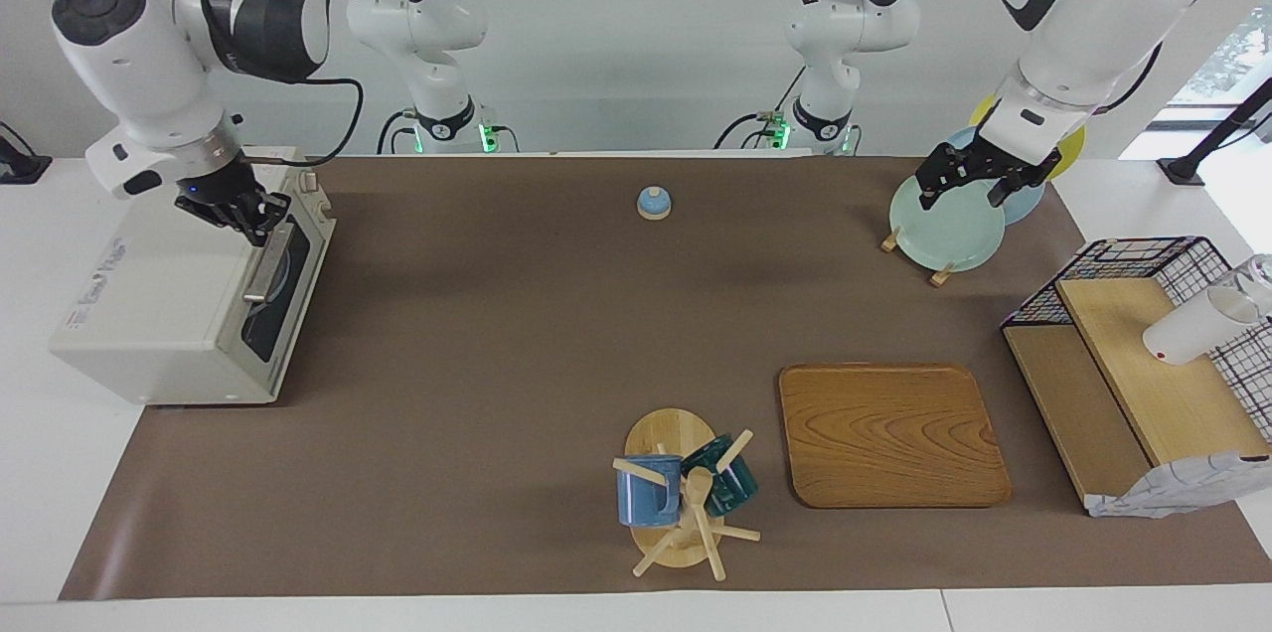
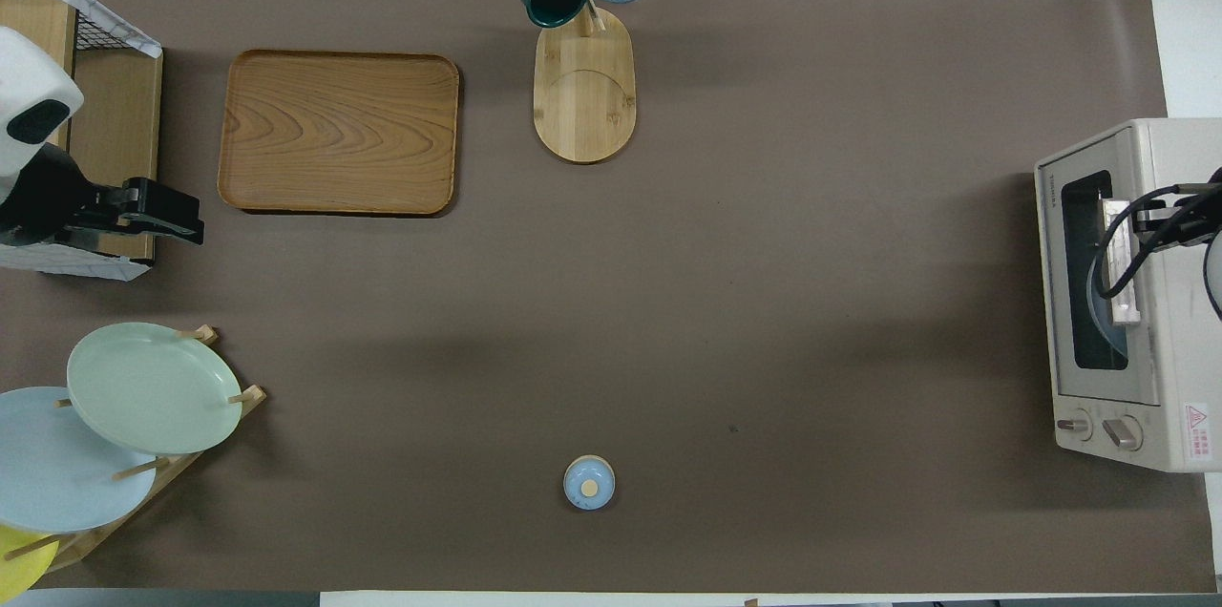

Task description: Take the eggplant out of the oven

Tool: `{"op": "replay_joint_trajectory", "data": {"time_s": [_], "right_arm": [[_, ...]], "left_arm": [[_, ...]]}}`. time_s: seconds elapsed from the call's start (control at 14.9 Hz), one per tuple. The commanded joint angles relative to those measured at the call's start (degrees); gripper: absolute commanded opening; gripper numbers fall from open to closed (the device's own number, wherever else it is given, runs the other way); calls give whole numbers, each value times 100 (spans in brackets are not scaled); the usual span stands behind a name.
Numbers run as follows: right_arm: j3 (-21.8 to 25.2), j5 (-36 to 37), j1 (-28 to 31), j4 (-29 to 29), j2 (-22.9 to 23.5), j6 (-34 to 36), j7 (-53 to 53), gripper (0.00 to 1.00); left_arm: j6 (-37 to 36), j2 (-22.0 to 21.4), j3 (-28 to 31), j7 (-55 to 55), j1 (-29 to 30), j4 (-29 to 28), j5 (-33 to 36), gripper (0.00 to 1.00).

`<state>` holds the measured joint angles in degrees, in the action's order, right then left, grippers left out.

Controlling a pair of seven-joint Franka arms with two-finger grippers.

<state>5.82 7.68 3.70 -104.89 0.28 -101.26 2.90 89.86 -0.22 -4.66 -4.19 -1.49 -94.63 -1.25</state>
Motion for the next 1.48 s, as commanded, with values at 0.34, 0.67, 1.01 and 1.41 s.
{"op": "replay_joint_trajectory", "data": {"time_s": [0.34, 0.67, 1.01, 1.41], "right_arm": [[-54, 67, 148, -690, -168, -596, -106, 0], [-54, 67, 157, -849, -186, -632, -106, 0], [-63, 23, 140, -1130, -204, -1009, -88, 0], [-98, -74, -308, -1341, -55, -1562, -263, 0]], "left_arm": [[-83, -31, -26, 77, 61, -3, -7, 100], [-83, -31, -26, 77, 70, -3, -7, 100], [-83, -31, -26, 77, 70, -3, -7, 100], [-83, -31, -26, 77, 61, -3, -7, 100]]}}
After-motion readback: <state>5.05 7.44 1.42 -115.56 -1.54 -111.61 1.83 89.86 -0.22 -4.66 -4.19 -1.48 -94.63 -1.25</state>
